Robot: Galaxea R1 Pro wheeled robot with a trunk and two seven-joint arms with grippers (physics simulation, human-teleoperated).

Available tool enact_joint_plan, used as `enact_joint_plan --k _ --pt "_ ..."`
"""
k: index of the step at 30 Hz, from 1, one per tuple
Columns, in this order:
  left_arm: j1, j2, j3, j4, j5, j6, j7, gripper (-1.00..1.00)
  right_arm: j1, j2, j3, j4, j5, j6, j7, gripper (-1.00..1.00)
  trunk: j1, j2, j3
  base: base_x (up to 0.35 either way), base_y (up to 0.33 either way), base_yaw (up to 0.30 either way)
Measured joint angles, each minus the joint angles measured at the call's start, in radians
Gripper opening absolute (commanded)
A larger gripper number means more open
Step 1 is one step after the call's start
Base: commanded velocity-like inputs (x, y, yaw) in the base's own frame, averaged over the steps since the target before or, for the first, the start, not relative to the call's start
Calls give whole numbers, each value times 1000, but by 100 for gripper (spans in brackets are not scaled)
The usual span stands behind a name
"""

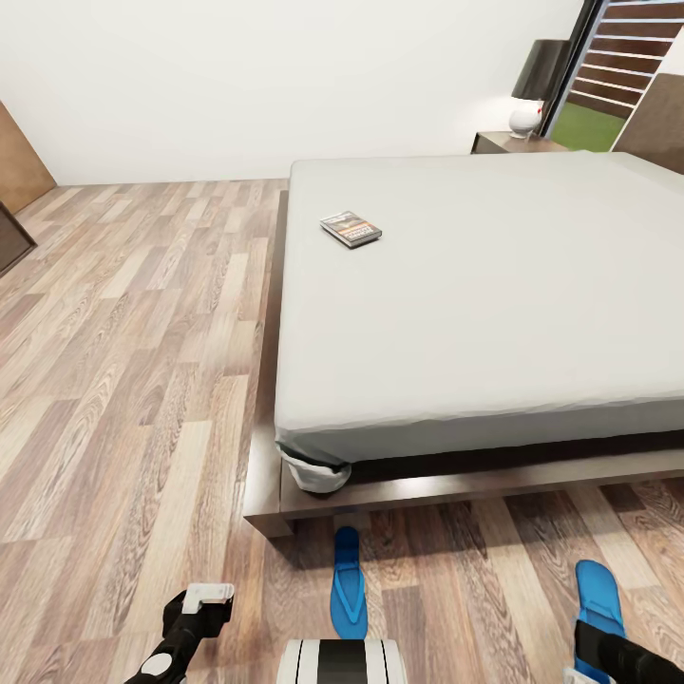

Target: In the bedroom, move the book from the bed onto either nightstand, and place the two sandals side by side next to the bed.

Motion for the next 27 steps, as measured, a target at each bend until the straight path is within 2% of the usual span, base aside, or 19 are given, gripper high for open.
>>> enact_joint_plan --k 2,5,7,8,10,11,14,17,20,27 --pt "0 0 -2 0 0 0 0 100 -11 2 19 -13 -6 -14 62 -100 0 0 0 0 0 0" --pt "0 0 -3 0 0 0 0 100 -24 1 41 -33 -11 -20 90 -100 0 0 0 0 0 0" --pt "0 0 -3 0 0 0 0 100 -37 -1 64 -39 -11 -22 95 -100 0 0 0 0 0 0" --pt "0 0 -4 0 0 0 0 100 -54 -2 93 -42 -14 -21 98 -100 0 0 0 0 0 0" --pt "0 0 -5 0 0 0 0 100 -73 -3 121 -44 -10 -23 101 -100 0 0 0 0 0 0" --pt "0 0 -6 0 0 0 0 100 -98 -2 155 -46 -15 -21 102 -100 0 0 0 0 0 0" --pt "0 0 -6 0 0 0 0 100 -121 -1 181 -47 -9 -25 104 -100 0 0 0 0 0 0" --pt "0 0 -6 0 0 0 0 100 -159 2 242 -48 -11 -27 109 -100 0 0 0 0 0 0" --pt "0 0 -6 0 0 0 0 100 -178 3 286 -45 -6 -29 112 -100 0 0 0 0 0 0" --pt "0 0 -6 0 0 0 0 100 -192 3 322 -37 0 -32 113 -100 0 0 0 0 0 0"
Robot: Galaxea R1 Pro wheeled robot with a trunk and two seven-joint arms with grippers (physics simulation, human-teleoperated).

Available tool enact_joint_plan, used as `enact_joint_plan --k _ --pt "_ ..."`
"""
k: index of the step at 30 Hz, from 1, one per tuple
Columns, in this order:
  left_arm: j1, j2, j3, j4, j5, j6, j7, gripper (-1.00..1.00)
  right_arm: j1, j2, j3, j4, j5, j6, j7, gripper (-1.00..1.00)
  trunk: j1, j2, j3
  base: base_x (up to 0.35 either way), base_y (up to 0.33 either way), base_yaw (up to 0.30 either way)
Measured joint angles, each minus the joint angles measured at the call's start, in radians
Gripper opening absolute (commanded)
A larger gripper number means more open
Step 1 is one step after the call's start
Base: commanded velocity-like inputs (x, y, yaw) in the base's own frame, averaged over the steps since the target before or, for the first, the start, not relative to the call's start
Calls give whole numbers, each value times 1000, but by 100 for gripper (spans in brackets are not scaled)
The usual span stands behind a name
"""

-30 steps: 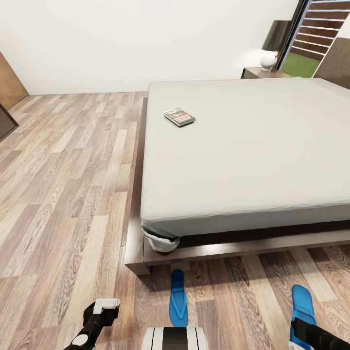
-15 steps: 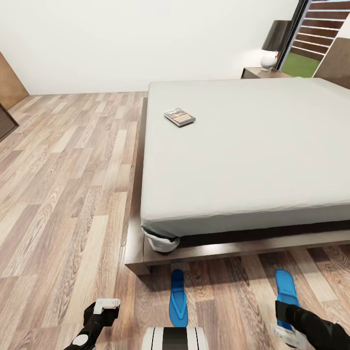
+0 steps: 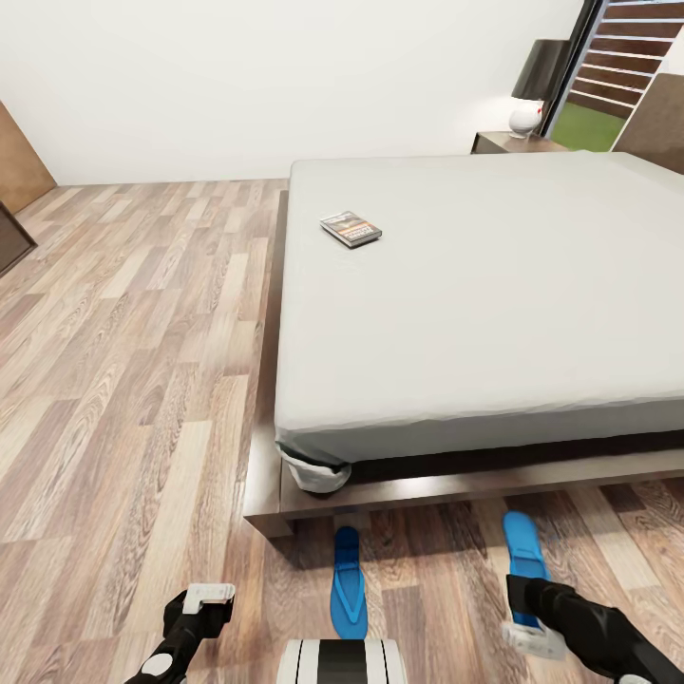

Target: In the bedroom, move the book from the bed onto either nightstand, and place the two sandals side by side next to the bed.

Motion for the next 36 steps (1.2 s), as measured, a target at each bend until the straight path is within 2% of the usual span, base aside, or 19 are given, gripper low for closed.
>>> enact_joint_plan --k 6,15,19,28,36 --pt "0 0 0 0 0 -1 0 100 -25 1 56 10 0 0 0 -100 0 0 0 0 0 0" --pt "0 0 -1 0 0 0 0 100 -73 7 112 56 2 -3 0 -100 0 0 0 0 0 0" --pt "0 0 -1 0 0 0 -4 100 -99 9 142 89 2 -26 0 -100 0 0 0 0 0 0" --pt "0 1 -2 5 0 3 -1 100 -134 13 161 154 4 -51 -2 -100 0 0 0 0 0 0" --pt "1 2 -2 7 0 3 1 100 -170 33 175 215 3 -57 -2 -100 0 0 0 0 9 0"
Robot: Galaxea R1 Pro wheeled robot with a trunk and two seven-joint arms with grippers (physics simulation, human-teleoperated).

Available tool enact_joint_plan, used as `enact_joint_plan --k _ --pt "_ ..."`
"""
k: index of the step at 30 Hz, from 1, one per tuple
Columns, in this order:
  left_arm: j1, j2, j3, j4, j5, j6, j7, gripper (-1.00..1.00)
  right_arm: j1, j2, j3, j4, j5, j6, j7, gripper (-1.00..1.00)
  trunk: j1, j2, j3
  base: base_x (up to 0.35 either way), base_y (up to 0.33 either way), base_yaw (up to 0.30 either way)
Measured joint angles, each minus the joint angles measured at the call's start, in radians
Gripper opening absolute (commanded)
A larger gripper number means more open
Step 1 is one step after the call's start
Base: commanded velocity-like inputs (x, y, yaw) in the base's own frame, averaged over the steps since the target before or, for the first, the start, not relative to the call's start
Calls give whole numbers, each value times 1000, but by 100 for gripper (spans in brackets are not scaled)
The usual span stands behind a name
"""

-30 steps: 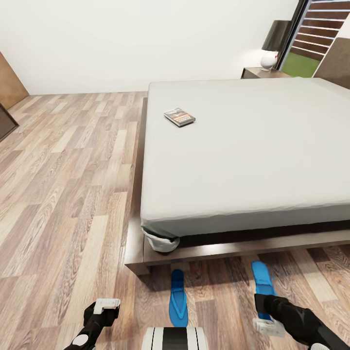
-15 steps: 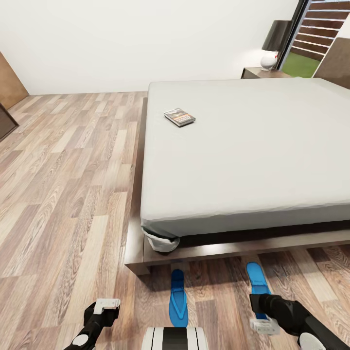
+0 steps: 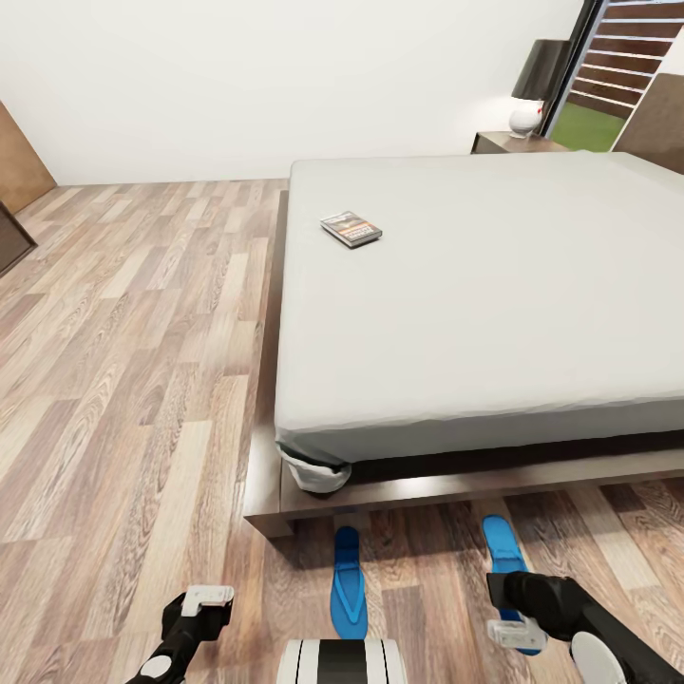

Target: In the bedroom, move the book from the bed onto either nightstand, and place the two sandals side by side next to the bed.

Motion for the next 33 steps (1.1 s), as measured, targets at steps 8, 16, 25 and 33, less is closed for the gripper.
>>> enact_joint_plan --k 8,16,25,33 --pt "0 0 1 0 1 0 -1 100 -37 21 67 48 -2 0 -2 -100 0 0 0 0 36 0" --pt "0 0 1 -1 1 0 -1 100 -89 68 113 146 -1 0 -2 -100 0 0 0 0 16 0" --pt "0 0 2 -1 1 1 -1 100 -116 93 127 194 1 0 -3 -100 0 0 0 0 97 0" --pt "1 0 2 -1 1 1 -1 100 -119 94 128 220 2 -1 -4 -100 0 0 0 0 116 0"
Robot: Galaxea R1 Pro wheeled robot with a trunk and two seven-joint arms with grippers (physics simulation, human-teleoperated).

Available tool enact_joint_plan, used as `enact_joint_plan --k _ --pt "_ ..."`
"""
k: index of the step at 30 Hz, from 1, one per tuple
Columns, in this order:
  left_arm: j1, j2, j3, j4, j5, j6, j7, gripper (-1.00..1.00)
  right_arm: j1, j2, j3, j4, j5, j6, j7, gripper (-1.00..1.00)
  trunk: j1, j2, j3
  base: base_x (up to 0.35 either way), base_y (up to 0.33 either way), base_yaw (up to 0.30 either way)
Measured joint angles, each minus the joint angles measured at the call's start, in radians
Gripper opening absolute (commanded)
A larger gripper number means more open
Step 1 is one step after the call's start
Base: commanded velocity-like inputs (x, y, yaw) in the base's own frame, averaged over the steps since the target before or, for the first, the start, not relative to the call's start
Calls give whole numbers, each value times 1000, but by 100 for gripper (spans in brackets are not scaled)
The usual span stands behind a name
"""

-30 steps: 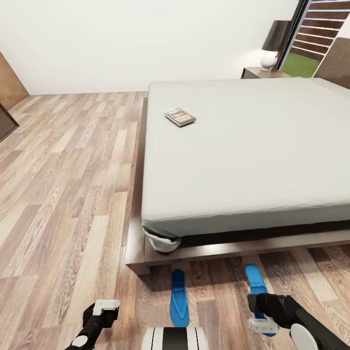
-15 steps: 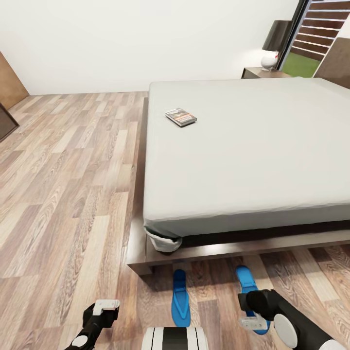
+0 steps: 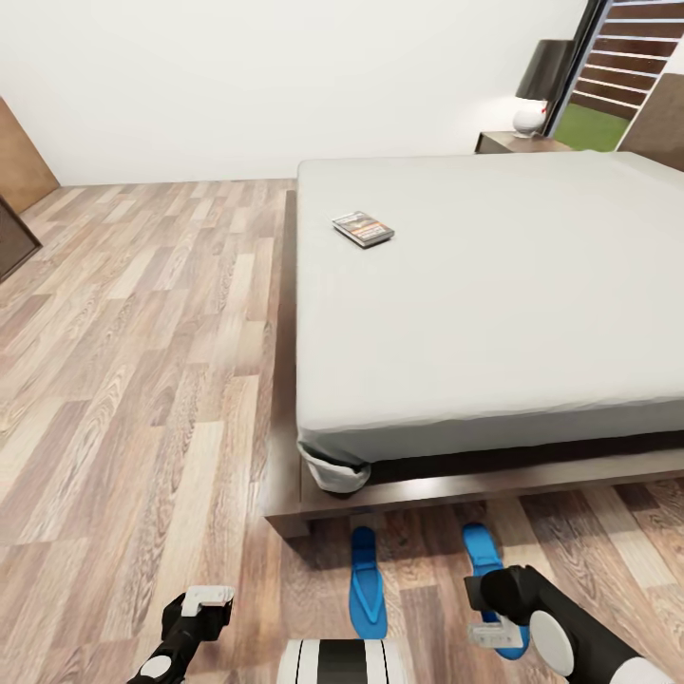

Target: In the bedroom, move the book from the bed onto either nightstand, and place the two sandals side by side next to the bed.

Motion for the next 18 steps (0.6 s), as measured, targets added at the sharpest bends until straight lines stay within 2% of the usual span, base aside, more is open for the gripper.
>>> enact_joint_plan --k 9,13,18 --pt "0 0 0 1 -1 0 0 100 -18 1 0 17 -1 0 -12 -100 0 0 0 0 41 0" --pt "1 0 0 1 -1 0 -2 100 -37 1 0 54 2 -1 -61 -100 0 0 0 0 23 0" --pt "0 0 0 1 -1 1 -2 100 -53 7 0 88 0 0 -86 -100 0 0 0 0 35 0"
